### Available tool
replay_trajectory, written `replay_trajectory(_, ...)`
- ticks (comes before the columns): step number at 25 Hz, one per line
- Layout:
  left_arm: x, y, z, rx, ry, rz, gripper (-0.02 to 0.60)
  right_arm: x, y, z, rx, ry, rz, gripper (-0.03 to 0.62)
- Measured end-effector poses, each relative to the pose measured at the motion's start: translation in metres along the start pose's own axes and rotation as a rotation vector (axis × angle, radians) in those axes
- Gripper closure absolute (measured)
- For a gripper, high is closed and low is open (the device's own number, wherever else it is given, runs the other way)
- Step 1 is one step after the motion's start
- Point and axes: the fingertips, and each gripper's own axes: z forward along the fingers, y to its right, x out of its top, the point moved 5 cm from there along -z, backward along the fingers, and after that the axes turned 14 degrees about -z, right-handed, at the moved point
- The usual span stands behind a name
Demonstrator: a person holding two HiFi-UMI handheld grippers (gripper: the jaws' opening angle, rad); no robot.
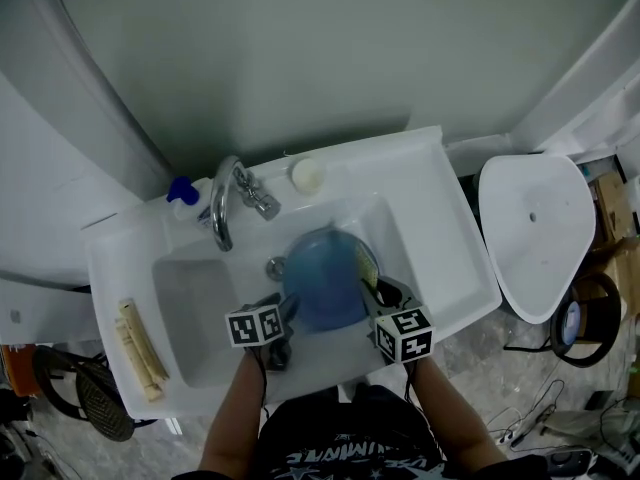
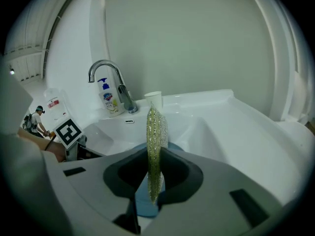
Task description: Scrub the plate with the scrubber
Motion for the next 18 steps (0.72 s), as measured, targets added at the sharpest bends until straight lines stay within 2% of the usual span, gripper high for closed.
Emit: replay_trajectory(18, -0.006, -0.016, 0.037, 0.000, -0.063, -0.087, 0.400, -0.011, -0.004, 0.002, -0.015, -0.033, 0.010, 0.523)
